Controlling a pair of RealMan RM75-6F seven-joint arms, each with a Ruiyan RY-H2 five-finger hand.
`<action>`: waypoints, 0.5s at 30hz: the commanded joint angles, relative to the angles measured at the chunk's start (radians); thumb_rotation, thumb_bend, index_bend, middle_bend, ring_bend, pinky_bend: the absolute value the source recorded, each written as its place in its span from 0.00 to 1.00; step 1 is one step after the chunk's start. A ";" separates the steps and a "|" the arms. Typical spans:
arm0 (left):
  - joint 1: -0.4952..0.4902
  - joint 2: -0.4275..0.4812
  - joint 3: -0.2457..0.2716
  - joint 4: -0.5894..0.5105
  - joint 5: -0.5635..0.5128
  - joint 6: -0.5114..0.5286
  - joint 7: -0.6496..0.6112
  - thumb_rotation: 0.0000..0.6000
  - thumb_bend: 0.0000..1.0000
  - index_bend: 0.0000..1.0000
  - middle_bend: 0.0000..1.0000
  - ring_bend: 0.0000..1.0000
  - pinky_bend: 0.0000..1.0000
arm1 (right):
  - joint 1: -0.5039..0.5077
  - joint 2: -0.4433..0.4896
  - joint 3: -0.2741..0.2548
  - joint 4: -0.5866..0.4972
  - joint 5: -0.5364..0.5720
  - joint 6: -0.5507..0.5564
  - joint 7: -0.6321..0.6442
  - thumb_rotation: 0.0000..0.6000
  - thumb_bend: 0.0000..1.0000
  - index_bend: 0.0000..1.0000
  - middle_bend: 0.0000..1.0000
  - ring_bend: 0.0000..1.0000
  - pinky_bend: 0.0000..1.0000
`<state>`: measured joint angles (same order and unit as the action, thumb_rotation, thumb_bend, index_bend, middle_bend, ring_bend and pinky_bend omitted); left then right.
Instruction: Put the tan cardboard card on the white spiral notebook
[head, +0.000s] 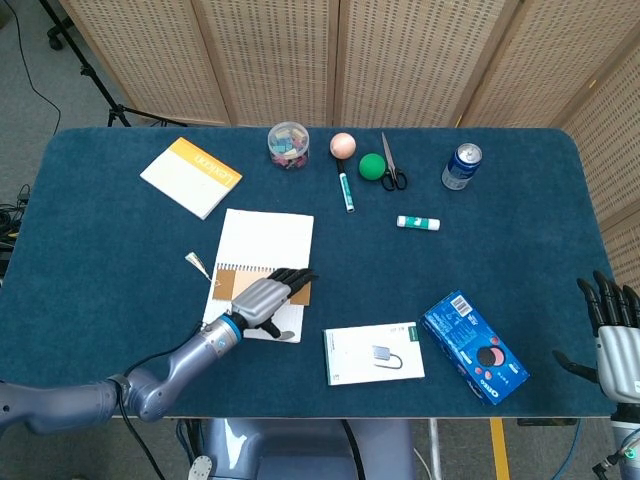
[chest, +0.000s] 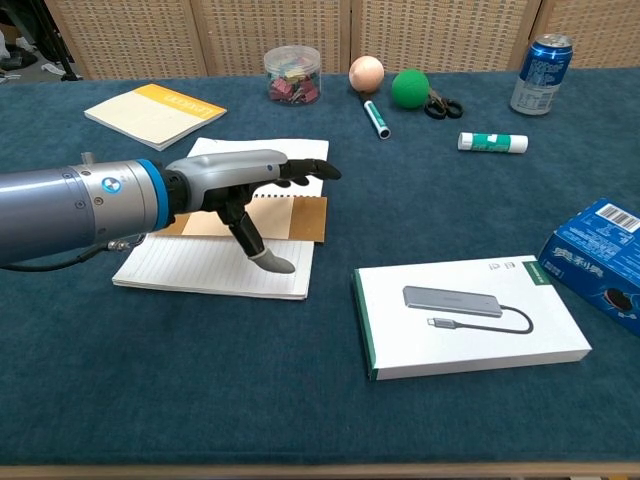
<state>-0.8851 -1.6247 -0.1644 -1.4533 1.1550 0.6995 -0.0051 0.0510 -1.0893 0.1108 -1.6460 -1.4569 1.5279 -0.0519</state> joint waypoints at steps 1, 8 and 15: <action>-0.003 -0.007 0.001 0.012 -0.011 -0.006 0.003 1.00 0.19 0.05 0.00 0.00 0.00 | 0.000 0.001 0.000 0.000 0.001 0.000 0.001 1.00 0.00 0.00 0.00 0.00 0.00; -0.002 -0.011 0.011 0.025 -0.020 -0.017 -0.004 1.00 0.19 0.05 0.00 0.00 0.00 | 0.000 0.000 0.000 0.000 0.000 0.000 0.000 1.00 0.00 0.00 0.00 0.00 0.00; 0.002 -0.011 0.020 0.019 -0.010 -0.014 -0.009 1.00 0.19 0.05 0.00 0.00 0.00 | -0.001 0.000 -0.001 -0.001 0.000 0.002 -0.002 1.00 0.00 0.00 0.00 0.00 0.00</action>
<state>-0.8830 -1.6355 -0.1445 -1.4342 1.1449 0.6859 -0.0140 0.0500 -1.0896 0.1098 -1.6472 -1.4571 1.5299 -0.0537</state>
